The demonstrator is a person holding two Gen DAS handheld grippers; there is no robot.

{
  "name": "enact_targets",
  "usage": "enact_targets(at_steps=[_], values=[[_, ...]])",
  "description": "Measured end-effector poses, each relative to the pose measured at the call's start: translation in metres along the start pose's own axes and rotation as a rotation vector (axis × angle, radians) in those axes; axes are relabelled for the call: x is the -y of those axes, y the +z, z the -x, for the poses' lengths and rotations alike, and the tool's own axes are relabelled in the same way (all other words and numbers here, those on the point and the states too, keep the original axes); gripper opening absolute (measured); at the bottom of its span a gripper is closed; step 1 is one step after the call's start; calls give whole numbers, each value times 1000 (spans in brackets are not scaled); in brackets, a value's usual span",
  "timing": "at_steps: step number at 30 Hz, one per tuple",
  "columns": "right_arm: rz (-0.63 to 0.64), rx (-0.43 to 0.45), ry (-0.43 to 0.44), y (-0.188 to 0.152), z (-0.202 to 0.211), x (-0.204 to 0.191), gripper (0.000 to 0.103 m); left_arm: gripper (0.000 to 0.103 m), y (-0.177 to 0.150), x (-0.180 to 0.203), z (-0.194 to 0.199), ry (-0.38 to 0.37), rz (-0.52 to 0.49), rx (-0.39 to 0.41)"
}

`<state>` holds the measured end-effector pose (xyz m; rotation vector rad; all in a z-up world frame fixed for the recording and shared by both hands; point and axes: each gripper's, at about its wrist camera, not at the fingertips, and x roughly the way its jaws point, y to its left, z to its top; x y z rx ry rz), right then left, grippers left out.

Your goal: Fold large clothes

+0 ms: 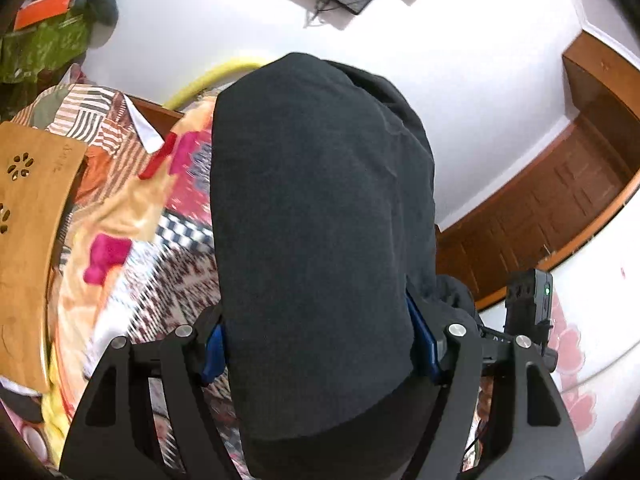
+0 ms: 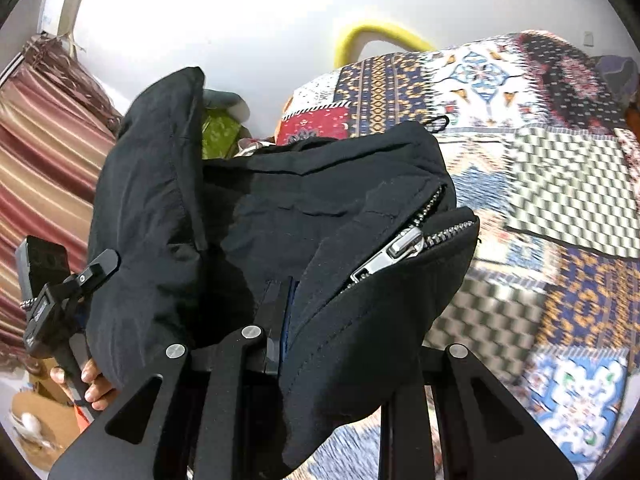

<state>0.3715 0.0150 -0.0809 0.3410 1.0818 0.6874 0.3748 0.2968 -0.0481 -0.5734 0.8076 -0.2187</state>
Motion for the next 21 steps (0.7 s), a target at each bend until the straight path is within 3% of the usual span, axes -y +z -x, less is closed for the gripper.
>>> enact_targets(at_steps=[8, 13, 15, 19, 21], values=[[-26, -57, -68, 16, -104, 1, 18, 73, 26, -98, -55, 40, 52, -61], [-137, -122, -151, 5, -170, 31, 17, 73, 11, -154, -117, 156, 113, -141], [-124, -134, -147, -2, -178, 37, 18, 76, -3, -176, -135, 169, 143, -167], [-15, -140, -160, -7, -170, 26, 22, 78, -15, -196, -126, 105, 202, -148], [16, -150, -192, -7, -170, 19, 24, 78, -19, -190, -119, 142, 190, -150]])
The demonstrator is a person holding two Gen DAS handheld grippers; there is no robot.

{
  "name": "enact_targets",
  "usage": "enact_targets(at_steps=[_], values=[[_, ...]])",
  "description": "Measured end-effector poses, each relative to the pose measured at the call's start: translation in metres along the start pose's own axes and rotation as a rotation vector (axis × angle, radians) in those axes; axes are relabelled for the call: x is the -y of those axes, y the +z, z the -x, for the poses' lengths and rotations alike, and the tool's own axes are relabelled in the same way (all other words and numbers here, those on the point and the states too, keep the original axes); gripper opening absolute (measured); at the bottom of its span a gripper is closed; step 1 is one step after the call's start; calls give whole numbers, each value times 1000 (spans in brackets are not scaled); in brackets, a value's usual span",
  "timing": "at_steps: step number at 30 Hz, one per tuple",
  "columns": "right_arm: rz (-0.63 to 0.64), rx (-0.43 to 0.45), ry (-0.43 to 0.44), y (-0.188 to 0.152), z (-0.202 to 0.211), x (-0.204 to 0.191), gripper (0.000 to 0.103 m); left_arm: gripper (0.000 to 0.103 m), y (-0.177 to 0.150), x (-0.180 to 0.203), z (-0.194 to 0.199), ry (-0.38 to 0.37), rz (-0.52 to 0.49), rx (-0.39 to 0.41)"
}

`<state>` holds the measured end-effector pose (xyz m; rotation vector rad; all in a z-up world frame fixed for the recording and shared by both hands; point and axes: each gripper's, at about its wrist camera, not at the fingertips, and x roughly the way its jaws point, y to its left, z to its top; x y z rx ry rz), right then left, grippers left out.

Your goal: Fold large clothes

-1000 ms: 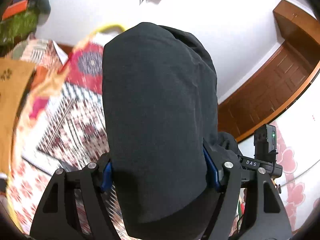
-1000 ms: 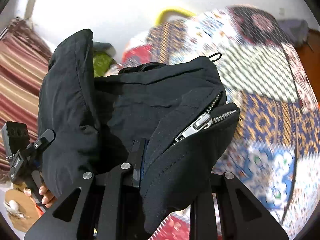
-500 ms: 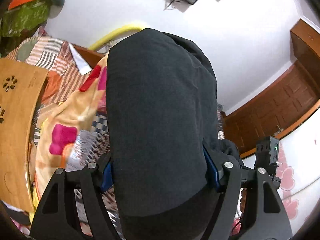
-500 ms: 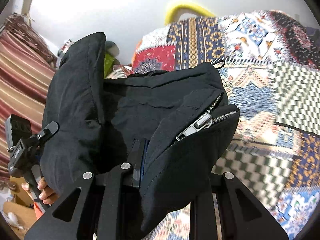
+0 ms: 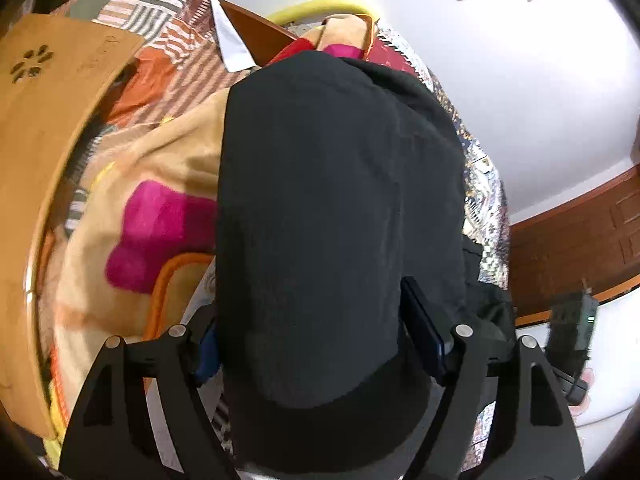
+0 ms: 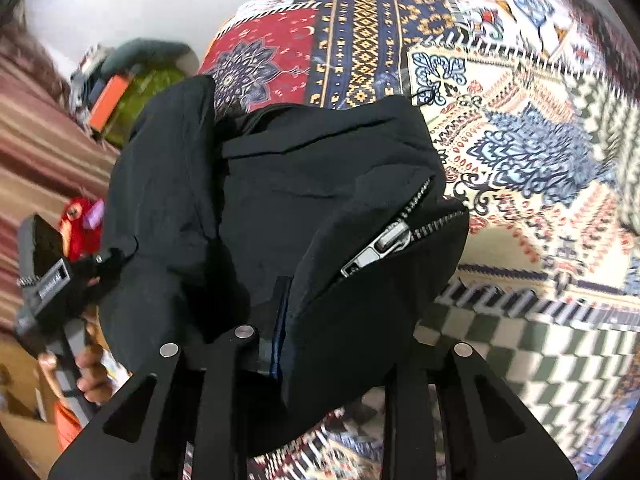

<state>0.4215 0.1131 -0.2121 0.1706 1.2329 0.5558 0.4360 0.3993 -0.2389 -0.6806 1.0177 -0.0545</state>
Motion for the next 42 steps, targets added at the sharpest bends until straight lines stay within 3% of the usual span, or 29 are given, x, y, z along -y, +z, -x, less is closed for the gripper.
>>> enact_targets(at_steps=[6, 10, 13, 17, 20, 28, 33, 37, 42], values=[[55, 22, -60, -12, 24, -2, 29, 79, -29, 41, 29, 205, -132, 12], [67, 62, -48, -22, 57, -1, 30, 79, -50, 71, 52, 230, -209, 18], [96, 114, -44, -26, 85, -4, 30, 79, -70, 105, 81, 257, -285, 69], [163, 227, -8, -45, 147, -28, 30, 79, -97, 155, 138, 258, -362, 182], [245, 338, -3, -65, 197, -53, 31, 79, -125, 189, 192, 214, -407, 275], [400, 641, 78, -147, 307, -97, 35, 79, -213, 252, 313, 157, -520, 563], [429, 761, 138, -200, 341, -107, 35, 79, -286, 277, 366, 153, -567, 777], [446, 851, 133, -236, 353, -113, 35, 79, -344, 286, 387, 180, -587, 939], [458, 917, 84, -260, 356, -119, 39, 79, -382, 284, 388, 225, -589, 1029]])
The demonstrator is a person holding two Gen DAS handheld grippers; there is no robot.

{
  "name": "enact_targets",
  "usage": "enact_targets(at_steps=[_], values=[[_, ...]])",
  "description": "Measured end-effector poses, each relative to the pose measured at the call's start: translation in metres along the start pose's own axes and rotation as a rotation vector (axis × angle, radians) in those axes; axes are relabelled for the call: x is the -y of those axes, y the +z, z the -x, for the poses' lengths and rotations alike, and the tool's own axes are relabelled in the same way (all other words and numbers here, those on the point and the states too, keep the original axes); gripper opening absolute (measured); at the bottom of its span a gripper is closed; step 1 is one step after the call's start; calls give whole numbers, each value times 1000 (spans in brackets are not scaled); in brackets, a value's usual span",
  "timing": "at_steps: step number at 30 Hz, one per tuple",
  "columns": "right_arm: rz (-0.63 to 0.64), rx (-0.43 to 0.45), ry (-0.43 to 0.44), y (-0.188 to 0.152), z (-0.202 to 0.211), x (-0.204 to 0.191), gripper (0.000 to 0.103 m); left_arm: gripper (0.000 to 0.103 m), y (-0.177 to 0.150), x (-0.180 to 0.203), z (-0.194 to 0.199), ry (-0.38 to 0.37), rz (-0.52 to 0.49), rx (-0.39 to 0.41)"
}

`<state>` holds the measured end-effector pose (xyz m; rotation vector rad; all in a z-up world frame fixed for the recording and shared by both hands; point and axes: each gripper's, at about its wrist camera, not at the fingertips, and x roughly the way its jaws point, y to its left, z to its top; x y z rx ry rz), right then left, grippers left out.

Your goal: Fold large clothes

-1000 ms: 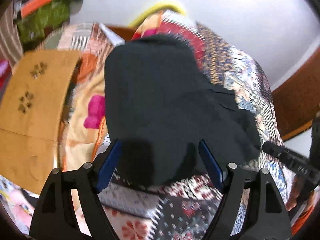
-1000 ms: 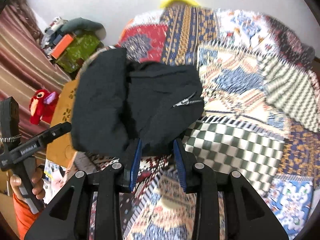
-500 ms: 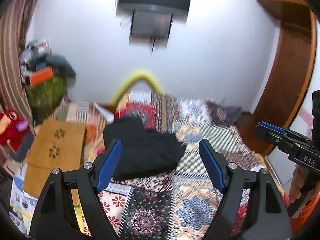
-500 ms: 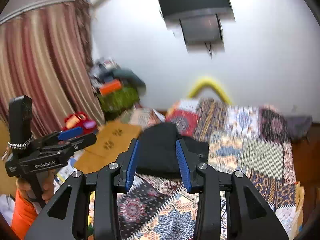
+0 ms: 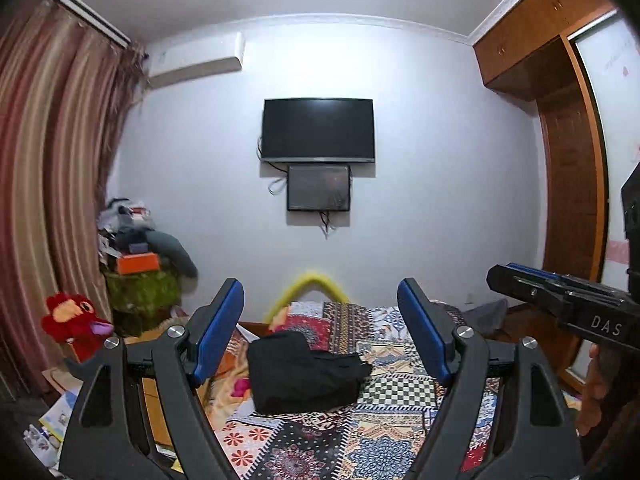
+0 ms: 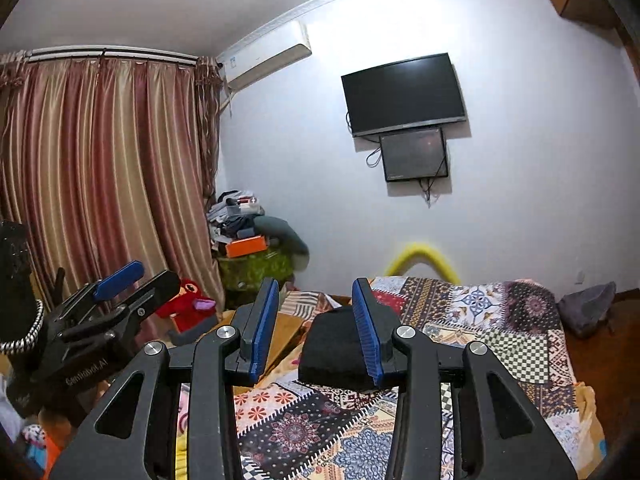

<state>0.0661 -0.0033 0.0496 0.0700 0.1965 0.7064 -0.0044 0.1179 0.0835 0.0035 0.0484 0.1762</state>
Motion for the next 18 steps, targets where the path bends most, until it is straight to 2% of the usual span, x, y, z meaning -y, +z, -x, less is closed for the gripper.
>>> enact_targets(at_steps=[1, 2, 4, 6, 12, 18], values=[[3, 4, -9, -2, 1, -1, 43, 79, -3, 1, 0, 16, -2, 5], [0, 12, -20, -4, 3, -2, 54, 80, -6, 1, 3, 26, 1, 8], [-7, 43, -56, -7, 7, -4, 74, 97, -10, 0, 6, 32, 21, 10], [-7, 58, -92, -6, 9, -5, 88, 102, -15, -4, 11, 43, 39, 15], [17, 42, -135, -2, 3, -6, 95, 103, -26, -7, 15, 79, 41, -9], [28, 29, -140, -5, 2, -6, 95, 103, -31, -8, 16, 86, 51, -23]])
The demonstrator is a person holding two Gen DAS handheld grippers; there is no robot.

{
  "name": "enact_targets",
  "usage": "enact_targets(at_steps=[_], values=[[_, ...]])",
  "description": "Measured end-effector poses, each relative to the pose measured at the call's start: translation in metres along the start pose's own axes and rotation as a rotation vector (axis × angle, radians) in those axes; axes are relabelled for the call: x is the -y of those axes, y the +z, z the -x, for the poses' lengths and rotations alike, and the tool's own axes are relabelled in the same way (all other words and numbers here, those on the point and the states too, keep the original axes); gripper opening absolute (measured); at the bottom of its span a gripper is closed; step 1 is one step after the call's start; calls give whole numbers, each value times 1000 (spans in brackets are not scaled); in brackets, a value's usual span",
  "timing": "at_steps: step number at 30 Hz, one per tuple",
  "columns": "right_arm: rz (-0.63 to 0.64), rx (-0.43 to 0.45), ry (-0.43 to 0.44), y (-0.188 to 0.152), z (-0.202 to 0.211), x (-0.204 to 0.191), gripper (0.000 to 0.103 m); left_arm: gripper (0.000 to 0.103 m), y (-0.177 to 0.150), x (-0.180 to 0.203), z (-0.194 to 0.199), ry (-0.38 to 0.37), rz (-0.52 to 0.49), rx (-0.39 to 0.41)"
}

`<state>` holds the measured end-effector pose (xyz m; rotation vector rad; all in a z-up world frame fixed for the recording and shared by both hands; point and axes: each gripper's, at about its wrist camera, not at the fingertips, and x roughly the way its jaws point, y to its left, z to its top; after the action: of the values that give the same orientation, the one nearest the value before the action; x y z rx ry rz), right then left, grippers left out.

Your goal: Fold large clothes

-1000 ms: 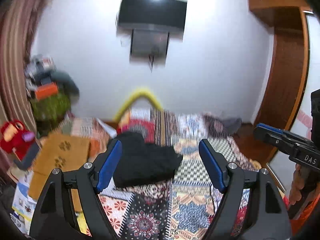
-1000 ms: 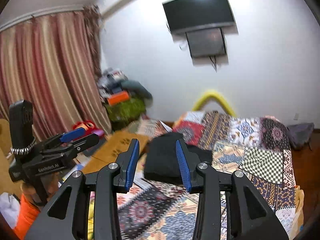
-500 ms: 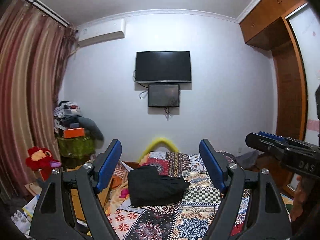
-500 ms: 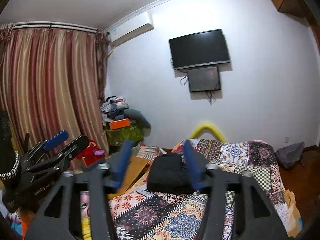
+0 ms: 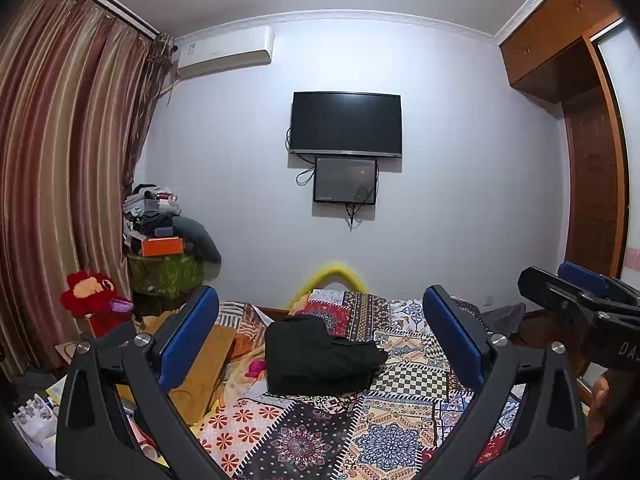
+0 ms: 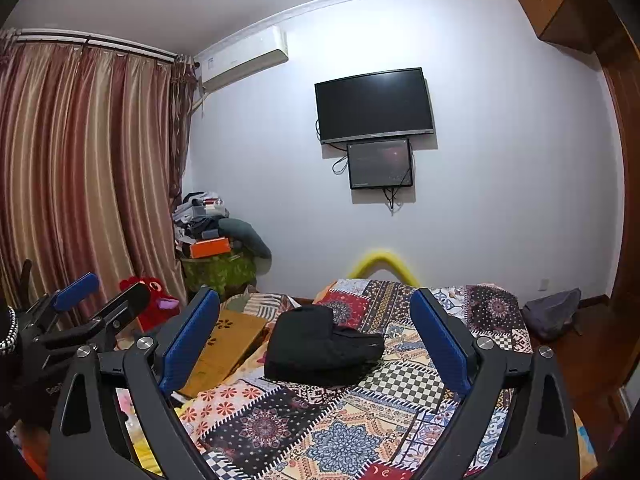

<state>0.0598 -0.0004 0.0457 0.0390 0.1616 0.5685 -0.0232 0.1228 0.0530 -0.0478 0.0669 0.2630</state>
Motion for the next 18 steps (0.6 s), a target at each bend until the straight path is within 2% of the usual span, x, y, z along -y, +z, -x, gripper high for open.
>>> enact_targets(at_steps=[18], values=[[7, -32, -7, -5, 10, 2, 95, 103, -9, 3, -7, 8, -8, -20]])
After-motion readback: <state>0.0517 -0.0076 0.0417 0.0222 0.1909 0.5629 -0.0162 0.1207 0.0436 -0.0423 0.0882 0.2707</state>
